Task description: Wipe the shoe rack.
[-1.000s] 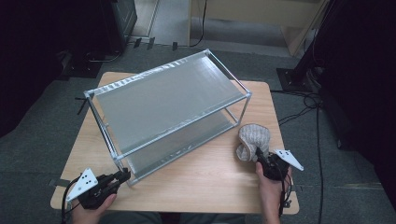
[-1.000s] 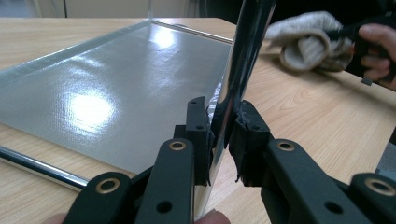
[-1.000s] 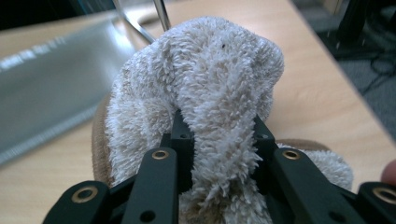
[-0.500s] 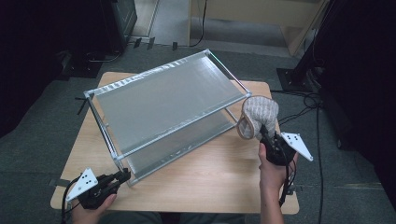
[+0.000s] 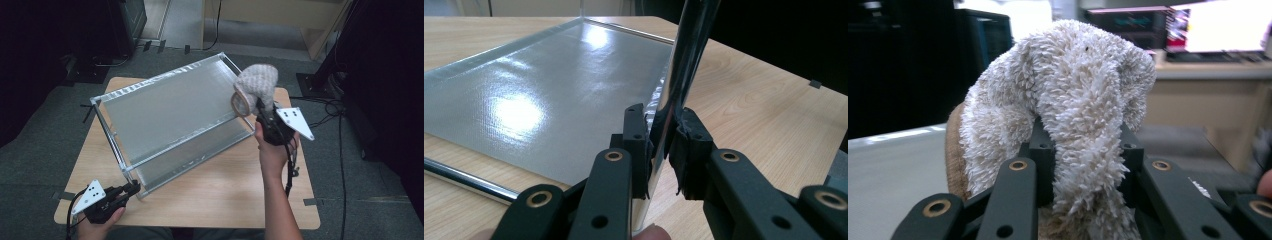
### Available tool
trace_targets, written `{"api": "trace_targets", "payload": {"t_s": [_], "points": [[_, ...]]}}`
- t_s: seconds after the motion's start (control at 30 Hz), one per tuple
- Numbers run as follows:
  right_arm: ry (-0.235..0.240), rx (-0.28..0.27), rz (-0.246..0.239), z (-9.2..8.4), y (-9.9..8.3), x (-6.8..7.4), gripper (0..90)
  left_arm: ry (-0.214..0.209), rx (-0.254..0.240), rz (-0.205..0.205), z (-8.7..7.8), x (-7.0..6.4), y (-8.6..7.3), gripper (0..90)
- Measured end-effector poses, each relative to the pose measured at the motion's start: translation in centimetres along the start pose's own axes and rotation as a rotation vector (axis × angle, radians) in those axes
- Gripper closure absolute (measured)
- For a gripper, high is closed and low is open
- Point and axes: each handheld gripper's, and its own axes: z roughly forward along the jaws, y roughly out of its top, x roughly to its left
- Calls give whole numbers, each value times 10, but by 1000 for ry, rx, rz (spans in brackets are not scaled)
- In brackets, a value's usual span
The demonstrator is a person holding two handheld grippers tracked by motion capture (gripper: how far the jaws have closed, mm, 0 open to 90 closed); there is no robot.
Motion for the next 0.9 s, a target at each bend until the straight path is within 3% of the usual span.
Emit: {"api": "trace_targets", "payload": {"t_s": [0.07, 0.2, 0.27, 0.37, 0.43, 0.53, 0.8, 0.9], "points": [[51, 41, -31, 16, -2, 13, 702, 0, 0, -2, 0, 0, 0, 783], [104, 159, -89, 40, -19, 31, 705, 5, 1, 3, -1, 0, 0, 784], [131, 284, -86, 50, -34, 35, 710, 6, -1, 0, -1, 0, -1, 784], [141, 267, -44, 47, -37, 31, 729, 7, -1, -3, -1, 0, -1, 784], [127, 291, -70, 43, -34, 32, 730, 7, 0, -4, -1, 0, 0, 783], [123, 272, -80, 32, -36, 29, 728, 8, 1, -5, -2, 0, 0, 783], [138, 253, -34, 0, -37, 12, 714, 17, 2, 17, -1, -2, 0, 784], [74, 240, -35, -4, -32, 0, 710, 19, 1, 12, -1, -1, 0, 785]]}}
